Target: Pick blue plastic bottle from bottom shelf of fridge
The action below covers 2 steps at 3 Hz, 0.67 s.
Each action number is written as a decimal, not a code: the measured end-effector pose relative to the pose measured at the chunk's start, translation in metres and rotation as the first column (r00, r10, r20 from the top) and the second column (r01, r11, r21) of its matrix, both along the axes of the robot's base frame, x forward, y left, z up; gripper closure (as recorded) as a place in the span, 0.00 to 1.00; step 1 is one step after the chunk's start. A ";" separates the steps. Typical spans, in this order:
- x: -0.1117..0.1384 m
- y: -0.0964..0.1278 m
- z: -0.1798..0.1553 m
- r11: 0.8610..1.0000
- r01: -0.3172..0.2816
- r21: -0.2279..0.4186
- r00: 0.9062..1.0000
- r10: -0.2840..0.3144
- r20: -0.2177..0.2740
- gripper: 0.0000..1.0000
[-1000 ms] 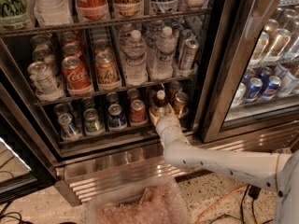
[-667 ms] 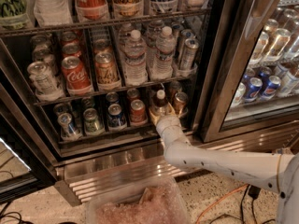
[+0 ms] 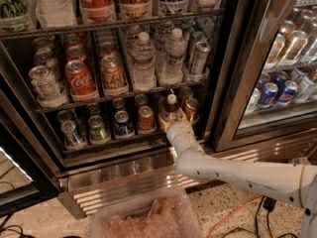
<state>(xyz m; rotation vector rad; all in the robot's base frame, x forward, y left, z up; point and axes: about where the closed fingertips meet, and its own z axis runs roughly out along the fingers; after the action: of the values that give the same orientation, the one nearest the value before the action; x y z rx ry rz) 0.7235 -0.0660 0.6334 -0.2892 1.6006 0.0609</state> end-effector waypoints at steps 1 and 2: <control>-0.004 -0.001 0.007 1.000 -0.006 -0.003 1.000 0.006 0.011 1.00; -0.009 -0.002 0.013 1.000 -0.013 -0.005 1.000 0.014 0.018 1.00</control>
Offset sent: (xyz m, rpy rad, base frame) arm -0.1260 -0.0277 0.1518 -0.0620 -0.1498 0.1725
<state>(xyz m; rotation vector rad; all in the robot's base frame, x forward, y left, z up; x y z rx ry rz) 0.7140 -0.0679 0.6461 -0.3039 1.5817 0.0645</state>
